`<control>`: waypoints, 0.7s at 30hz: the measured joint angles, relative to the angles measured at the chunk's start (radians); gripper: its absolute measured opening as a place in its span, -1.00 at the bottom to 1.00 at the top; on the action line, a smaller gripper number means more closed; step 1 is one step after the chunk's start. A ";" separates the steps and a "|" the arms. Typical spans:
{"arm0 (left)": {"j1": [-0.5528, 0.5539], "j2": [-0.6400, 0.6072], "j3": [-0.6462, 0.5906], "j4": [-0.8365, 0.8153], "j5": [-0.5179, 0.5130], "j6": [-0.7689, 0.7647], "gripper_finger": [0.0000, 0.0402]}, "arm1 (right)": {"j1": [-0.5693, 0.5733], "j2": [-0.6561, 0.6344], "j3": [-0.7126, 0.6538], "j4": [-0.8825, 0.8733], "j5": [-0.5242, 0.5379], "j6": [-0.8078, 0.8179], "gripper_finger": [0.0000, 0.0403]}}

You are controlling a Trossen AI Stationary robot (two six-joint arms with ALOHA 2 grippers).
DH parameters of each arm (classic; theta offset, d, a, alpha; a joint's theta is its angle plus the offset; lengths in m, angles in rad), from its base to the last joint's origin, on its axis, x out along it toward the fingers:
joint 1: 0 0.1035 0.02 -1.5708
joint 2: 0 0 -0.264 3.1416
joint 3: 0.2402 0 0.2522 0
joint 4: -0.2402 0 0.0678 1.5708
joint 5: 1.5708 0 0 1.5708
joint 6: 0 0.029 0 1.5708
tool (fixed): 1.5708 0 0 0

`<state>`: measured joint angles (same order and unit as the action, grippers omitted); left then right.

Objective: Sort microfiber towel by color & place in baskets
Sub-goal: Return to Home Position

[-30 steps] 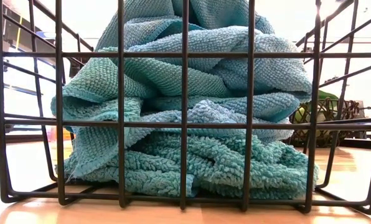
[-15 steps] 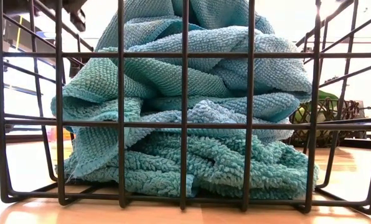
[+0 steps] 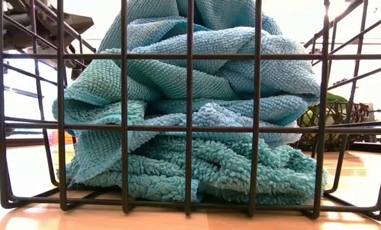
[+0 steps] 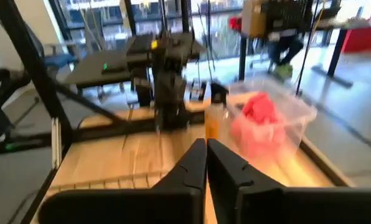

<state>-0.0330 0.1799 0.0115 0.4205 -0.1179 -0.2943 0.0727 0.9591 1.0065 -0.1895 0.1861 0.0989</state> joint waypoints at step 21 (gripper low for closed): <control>0.000 -0.027 0.001 -0.061 -0.001 0.017 -1.00 | 0.066 -0.602 -0.618 0.093 -0.135 0.205 -1.00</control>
<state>-0.0330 0.1532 0.0128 0.3592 -0.1184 -0.2778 0.1383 0.3574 0.3883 -0.0965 0.0513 0.3043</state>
